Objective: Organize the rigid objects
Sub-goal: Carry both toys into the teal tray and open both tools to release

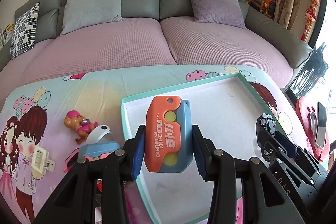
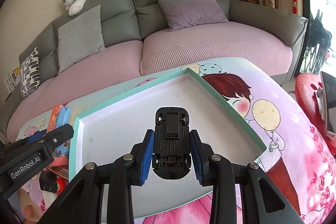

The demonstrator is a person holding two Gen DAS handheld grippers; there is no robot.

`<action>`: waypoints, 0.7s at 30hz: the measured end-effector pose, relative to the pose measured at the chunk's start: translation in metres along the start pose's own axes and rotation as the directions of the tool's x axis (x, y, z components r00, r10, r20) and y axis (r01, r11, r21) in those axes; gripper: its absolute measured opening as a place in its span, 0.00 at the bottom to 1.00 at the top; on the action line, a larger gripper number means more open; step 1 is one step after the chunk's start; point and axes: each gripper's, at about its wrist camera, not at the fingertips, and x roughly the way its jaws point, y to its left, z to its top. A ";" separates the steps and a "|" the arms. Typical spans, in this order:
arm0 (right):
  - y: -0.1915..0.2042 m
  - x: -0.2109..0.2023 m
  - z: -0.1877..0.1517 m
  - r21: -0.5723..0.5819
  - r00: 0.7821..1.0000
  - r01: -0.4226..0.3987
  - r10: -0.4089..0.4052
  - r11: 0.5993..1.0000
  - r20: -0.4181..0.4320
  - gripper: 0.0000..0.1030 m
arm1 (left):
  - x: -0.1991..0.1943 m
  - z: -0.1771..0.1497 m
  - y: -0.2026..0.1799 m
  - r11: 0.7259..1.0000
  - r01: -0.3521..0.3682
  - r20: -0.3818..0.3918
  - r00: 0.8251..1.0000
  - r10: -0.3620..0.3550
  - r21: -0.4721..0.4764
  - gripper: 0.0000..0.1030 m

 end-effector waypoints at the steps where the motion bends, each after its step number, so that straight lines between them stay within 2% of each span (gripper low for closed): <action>1: -0.003 0.001 0.000 0.002 1.000 0.007 -0.007 1.000 0.000 0.35 | 0.004 0.000 -0.005 1.000 0.004 -0.004 1.000 -0.004 0.007 0.42; 9: -0.016 0.007 -0.002 0.019 0.999 0.035 -0.034 0.999 -0.016 0.35 | 0.029 0.001 -0.026 1.000 0.025 -0.040 0.999 -0.024 0.014 0.42; 18: -0.015 0.013 -0.005 0.013 0.999 0.035 -0.035 0.999 -0.036 0.35 | 0.043 -0.006 -0.019 0.999 0.015 -0.078 0.997 -0.018 -0.031 0.42; 19: -0.015 0.014 -0.005 0.012 0.999 0.037 -0.036 0.999 -0.040 0.35 | 0.042 -0.006 -0.017 0.999 0.013 -0.076 0.997 -0.016 -0.036 0.44; 21: -0.014 0.015 -0.006 0.012 0.998 0.036 -0.036 0.999 -0.046 0.35 | 0.040 -0.006 -0.014 0.999 0.008 -0.072 0.997 -0.011 -0.047 0.55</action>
